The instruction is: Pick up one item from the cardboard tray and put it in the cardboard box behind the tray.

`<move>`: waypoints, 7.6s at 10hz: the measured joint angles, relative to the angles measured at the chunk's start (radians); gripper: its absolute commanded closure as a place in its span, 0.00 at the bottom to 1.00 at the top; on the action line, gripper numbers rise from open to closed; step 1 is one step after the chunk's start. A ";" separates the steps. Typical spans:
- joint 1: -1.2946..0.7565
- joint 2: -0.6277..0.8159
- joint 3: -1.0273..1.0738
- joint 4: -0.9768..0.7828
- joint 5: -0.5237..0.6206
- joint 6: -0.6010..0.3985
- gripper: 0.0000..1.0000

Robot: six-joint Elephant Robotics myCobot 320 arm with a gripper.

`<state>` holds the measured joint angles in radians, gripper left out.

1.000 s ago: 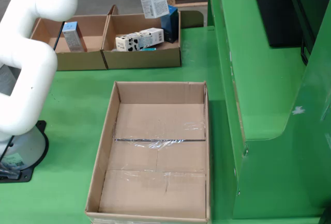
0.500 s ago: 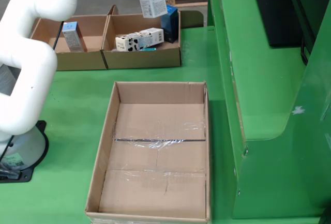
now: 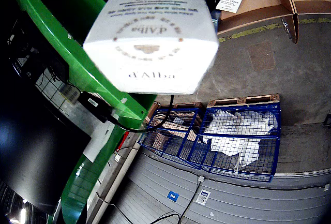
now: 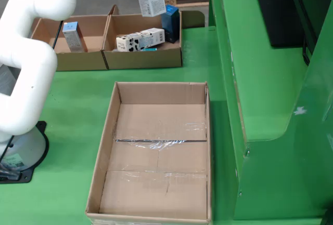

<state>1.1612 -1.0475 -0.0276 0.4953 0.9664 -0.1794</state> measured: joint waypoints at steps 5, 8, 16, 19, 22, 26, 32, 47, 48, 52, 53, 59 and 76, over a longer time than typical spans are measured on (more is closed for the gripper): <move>-0.009 0.000 0.000 0.000 0.000 0.011 1.00; -0.011 0.000 0.000 0.000 0.000 0.020 1.00; -0.011 0.000 0.000 0.000 0.000 0.061 1.00; -0.011 0.000 0.000 0.000 0.000 0.075 1.00; -0.011 0.000 0.000 0.000 0.000 0.083 1.00; -0.026 0.000 0.000 0.000 0.000 0.107 1.00; -0.031 0.000 0.000 0.000 0.000 0.138 1.00; -0.002 -0.045 0.000 0.002 0.000 0.216 1.00; -0.002 -0.046 0.000 0.002 0.000 0.256 1.00; 0.014 -0.048 0.000 0.002 0.000 0.324 1.00; 0.017 -0.048 0.000 0.002 0.000 0.327 1.00; 0.028 -0.080 -0.001 0.003 0.000 0.374 1.00; 0.024 -0.080 -0.001 0.003 0.000 0.376 1.00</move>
<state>1.1856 -1.1273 -0.0290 0.4985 0.9664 0.1963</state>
